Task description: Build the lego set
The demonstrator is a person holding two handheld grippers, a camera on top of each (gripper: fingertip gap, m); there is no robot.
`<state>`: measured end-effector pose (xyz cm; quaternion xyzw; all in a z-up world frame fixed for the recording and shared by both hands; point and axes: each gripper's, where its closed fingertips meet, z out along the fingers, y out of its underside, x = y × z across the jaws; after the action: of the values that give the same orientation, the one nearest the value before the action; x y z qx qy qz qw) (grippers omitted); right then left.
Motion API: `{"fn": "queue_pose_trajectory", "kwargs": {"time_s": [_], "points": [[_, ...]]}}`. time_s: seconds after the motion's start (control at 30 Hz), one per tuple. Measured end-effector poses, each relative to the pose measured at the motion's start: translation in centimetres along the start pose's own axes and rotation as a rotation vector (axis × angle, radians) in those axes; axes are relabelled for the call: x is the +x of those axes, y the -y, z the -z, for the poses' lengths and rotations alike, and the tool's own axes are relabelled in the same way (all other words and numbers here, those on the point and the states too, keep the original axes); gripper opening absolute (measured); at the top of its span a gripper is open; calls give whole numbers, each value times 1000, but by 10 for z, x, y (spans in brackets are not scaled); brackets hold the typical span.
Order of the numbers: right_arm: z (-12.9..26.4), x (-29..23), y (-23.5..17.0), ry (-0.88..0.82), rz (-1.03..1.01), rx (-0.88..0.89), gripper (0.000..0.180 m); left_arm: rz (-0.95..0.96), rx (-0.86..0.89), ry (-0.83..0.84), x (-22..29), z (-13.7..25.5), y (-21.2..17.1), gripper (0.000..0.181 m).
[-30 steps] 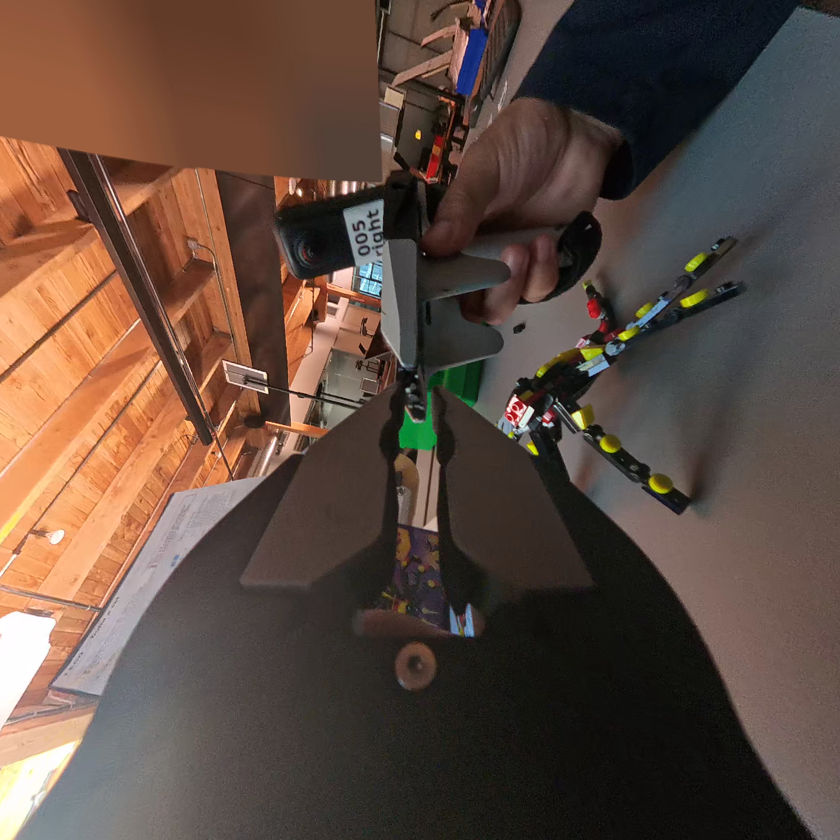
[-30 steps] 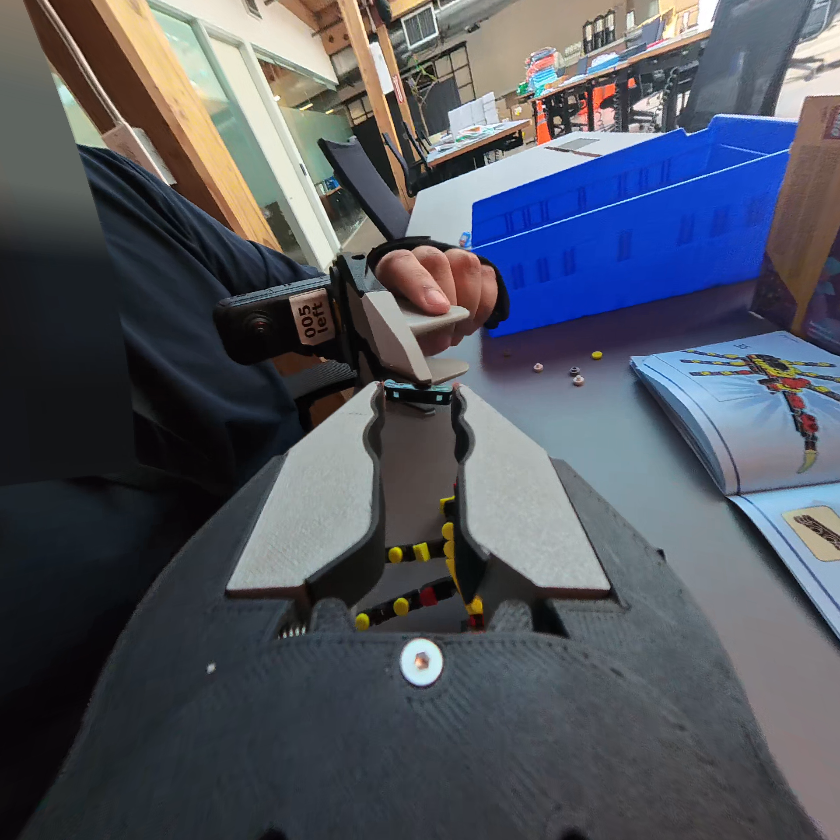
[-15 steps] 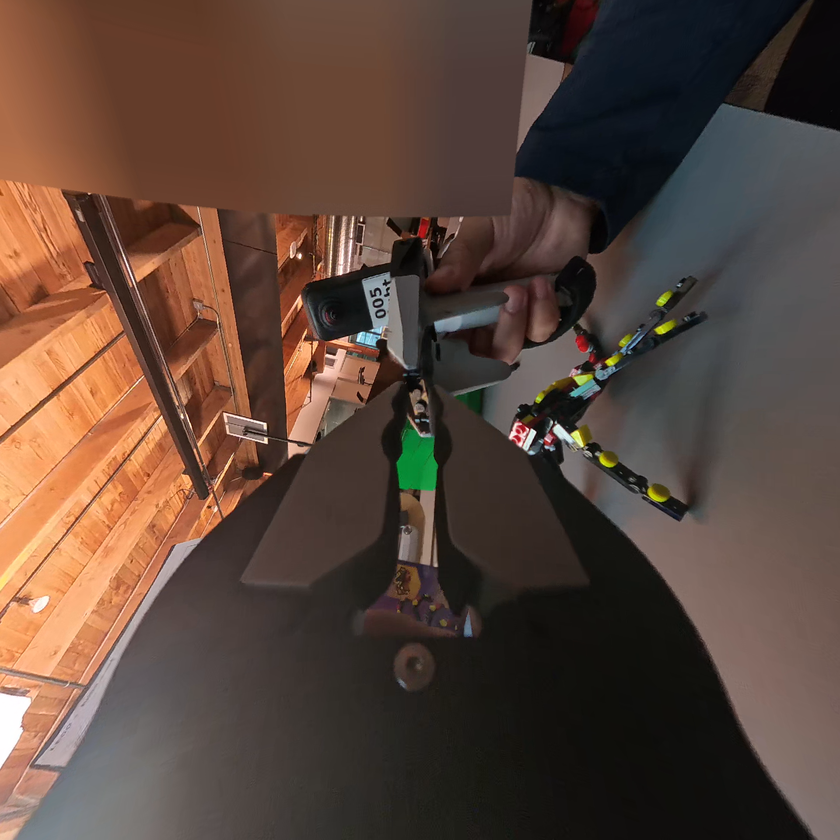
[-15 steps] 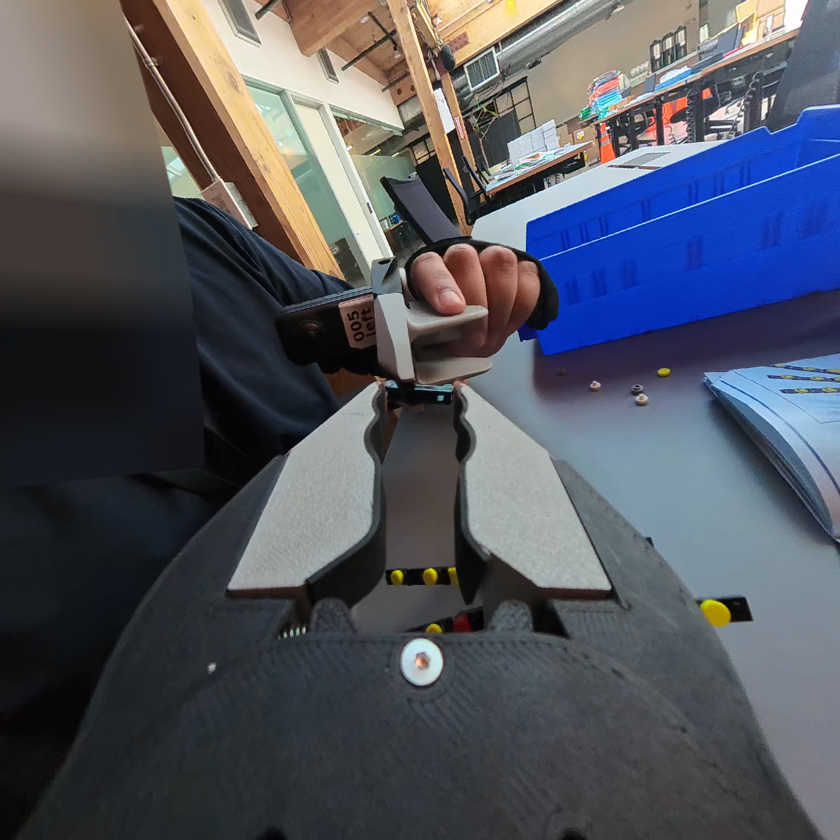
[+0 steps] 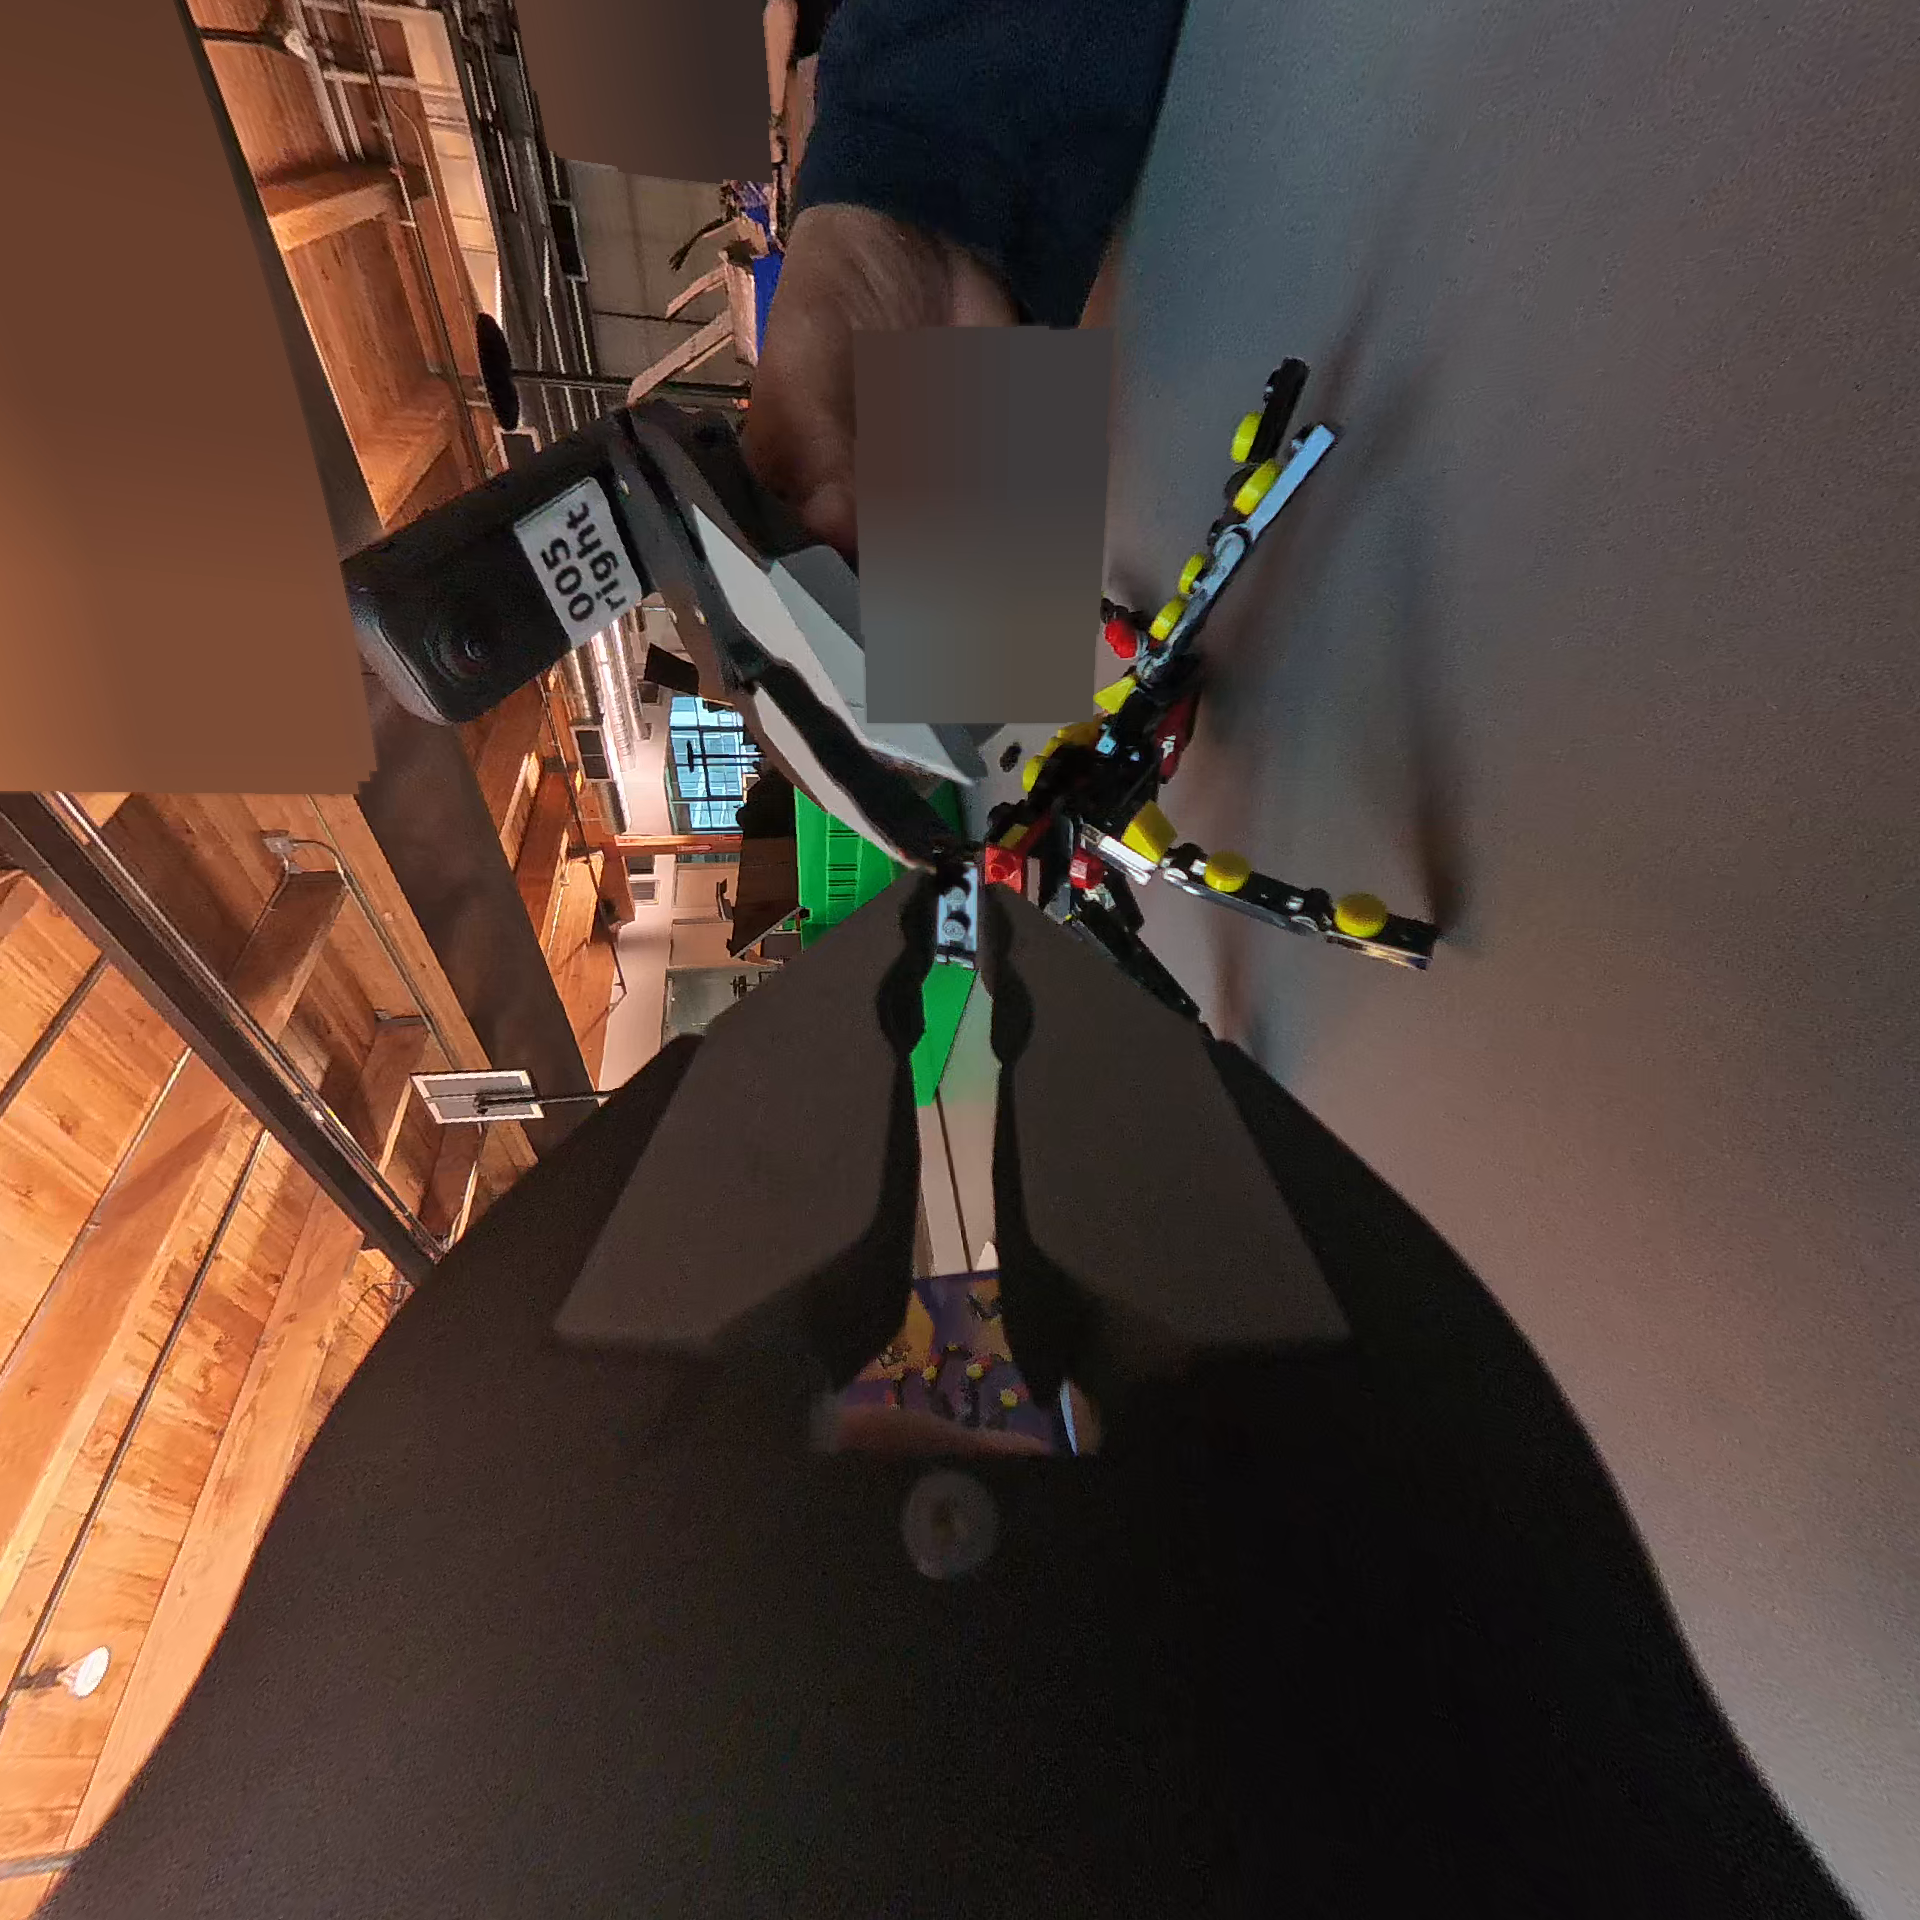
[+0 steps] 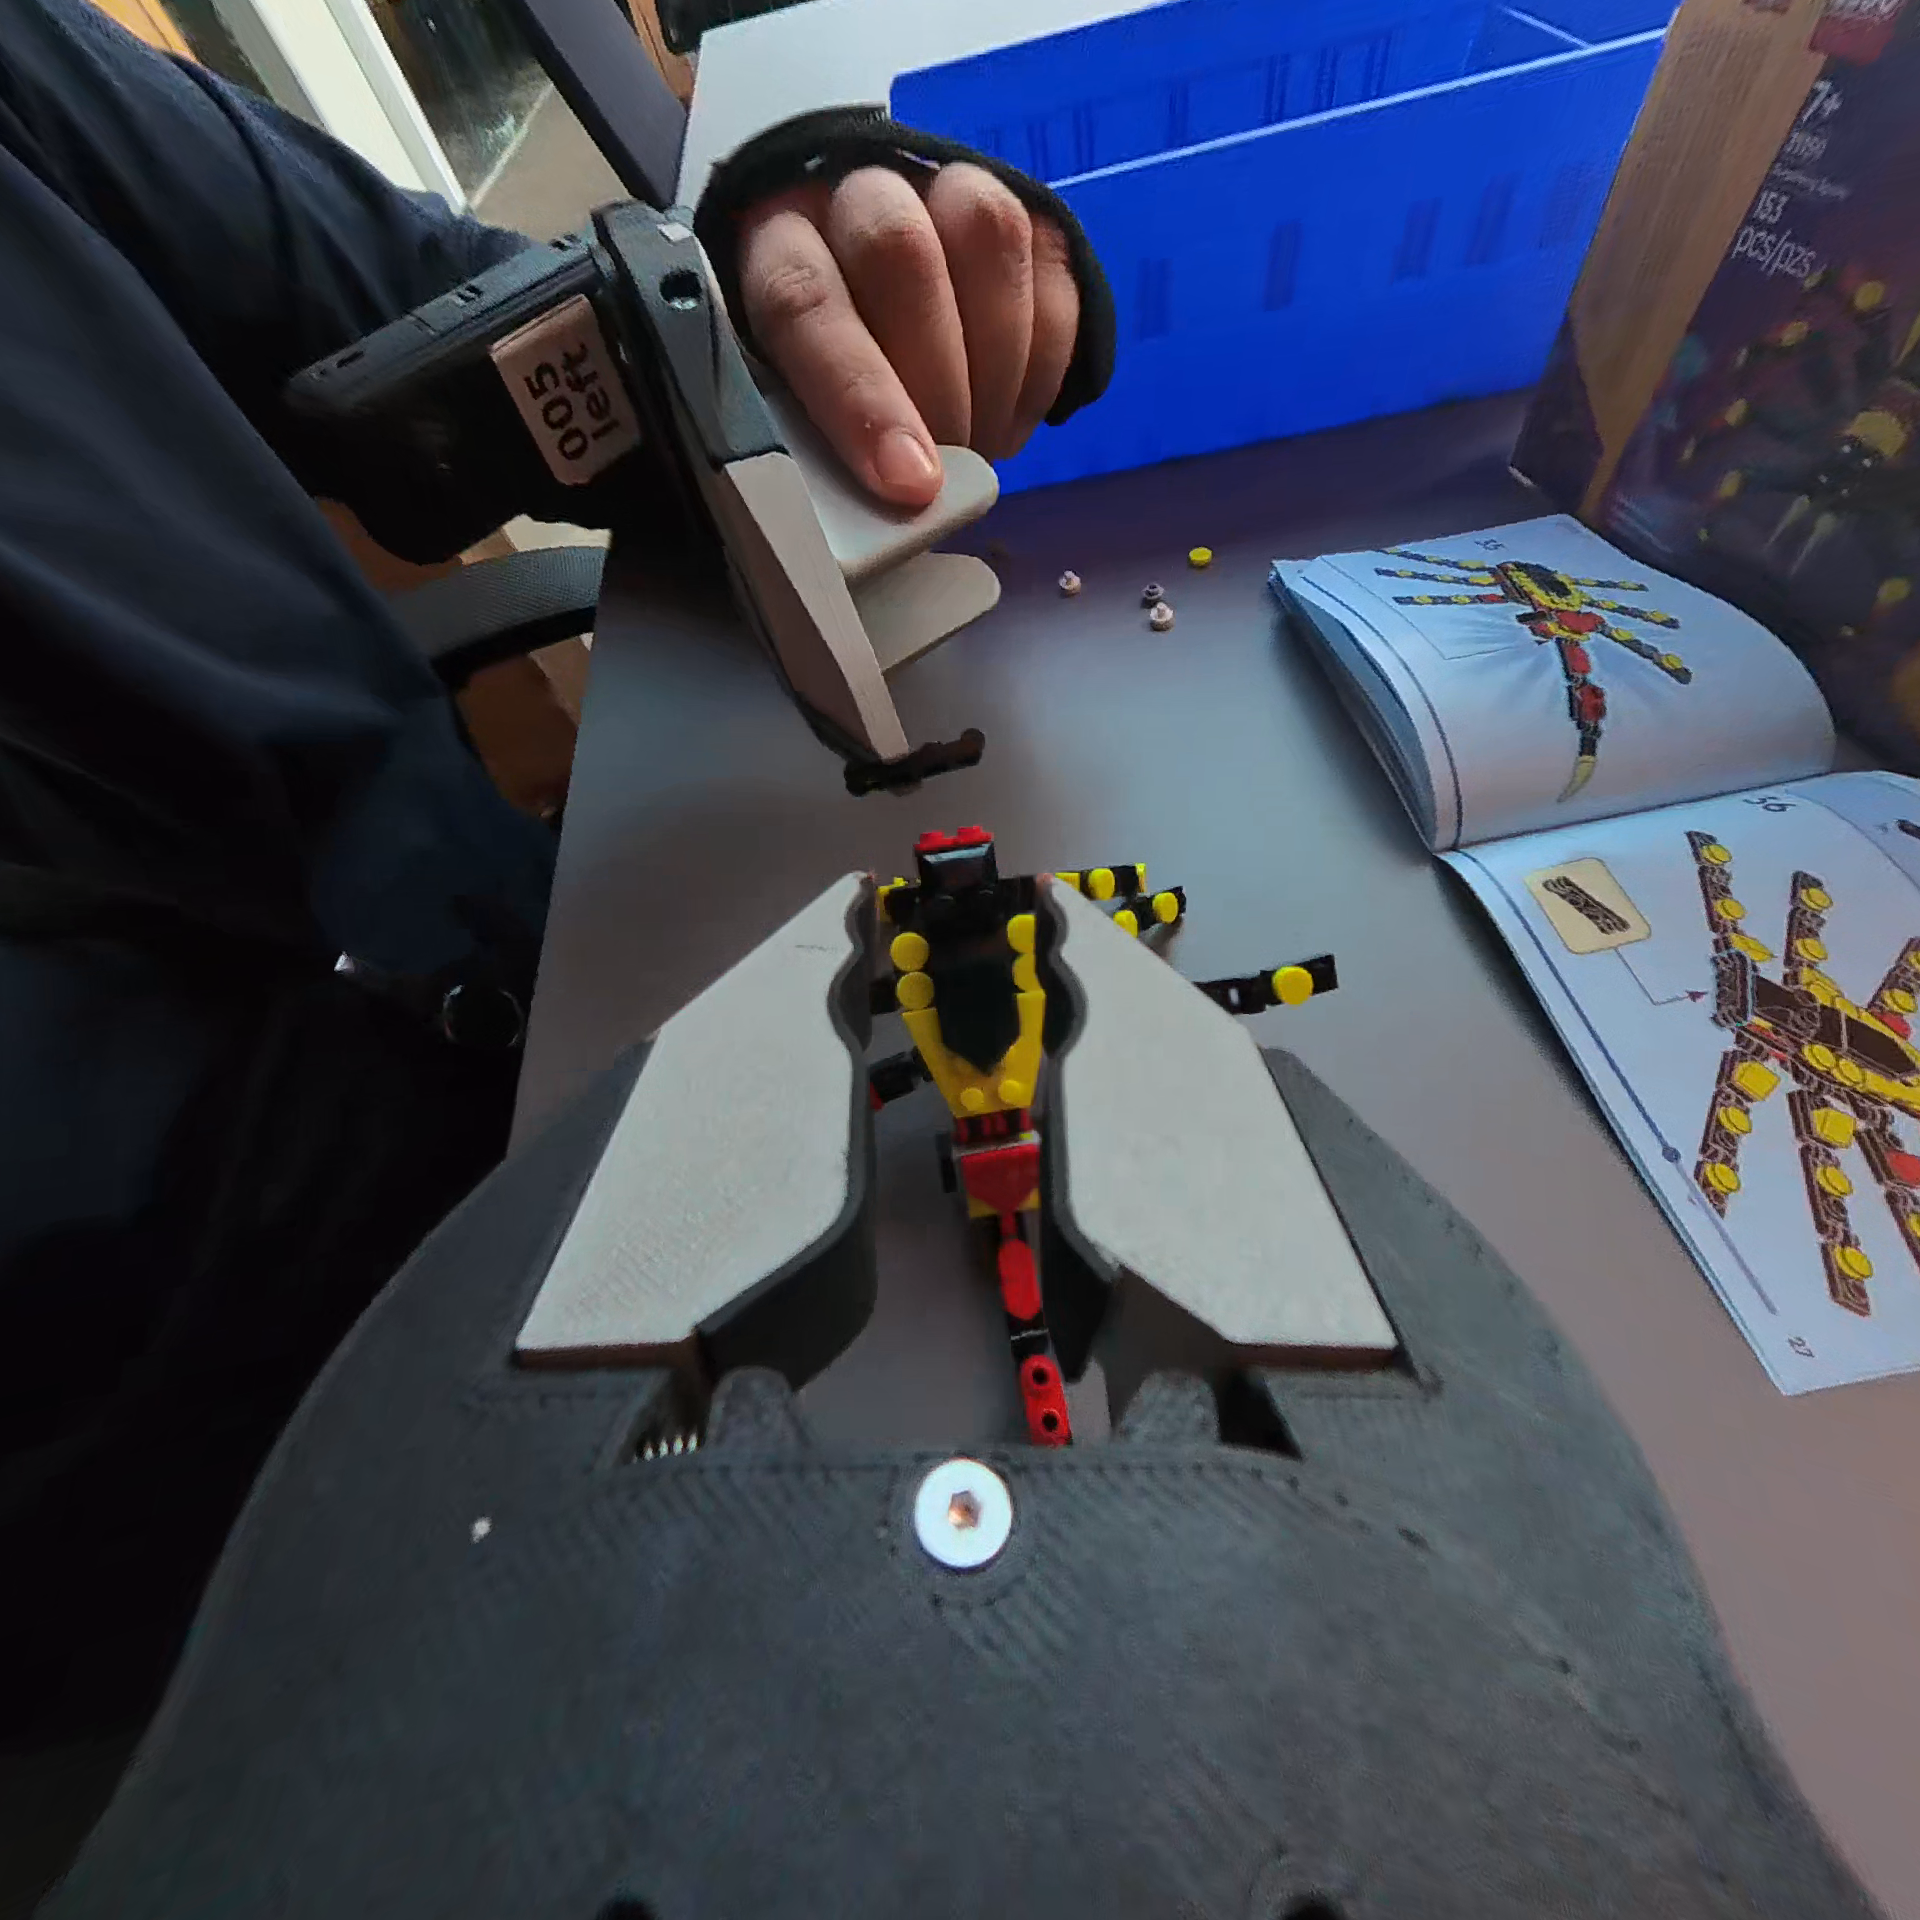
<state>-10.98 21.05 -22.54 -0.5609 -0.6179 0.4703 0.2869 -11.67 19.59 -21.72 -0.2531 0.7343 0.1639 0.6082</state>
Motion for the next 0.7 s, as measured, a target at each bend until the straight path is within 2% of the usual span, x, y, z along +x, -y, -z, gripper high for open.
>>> {"fn": "queue_pose_trajectory", "kwargs": {"time_s": [0.03, 0.2, 0.4, 0.43, 0.47, 0.5, 0.53, 0.57, 0.7], "points": [[-2, 3, -2, -12, 5, -14, 29, -4, -1, -5, 0, -1, 0, 5], [-9, 4, -5, 4, 14, -38, 28, 18, 13, -37, 2, -3, -3, 5], [-13, 1, -6, 31, 31, -51, 20, 105, 42, -77, 2, -2, -5, 149], [-13, 1, -6, 37, 27, -49, 20, 115, 46, -77, 1, -2, -5, 155], [-13, 1, -6, 39, 25, -48, 20, 125, 51, -75, -1, -2, -5, 155], [-13, 2, -6, 37, 22, -49, 22, 135, 57, -76, -2, -1, -4, 5], [-13, 3, -6, 40, 20, -50, 26, 146, 61, -81, -3, -1, -4, 5], [-13, 2, -7, 53, 19, -50, 24, 160, 64, -91, -2, -1, -4, 89], [-14, 2, -5, 71, 23, -42, 18, 209, 84, -102, -2, 1, -5, 96]]}}
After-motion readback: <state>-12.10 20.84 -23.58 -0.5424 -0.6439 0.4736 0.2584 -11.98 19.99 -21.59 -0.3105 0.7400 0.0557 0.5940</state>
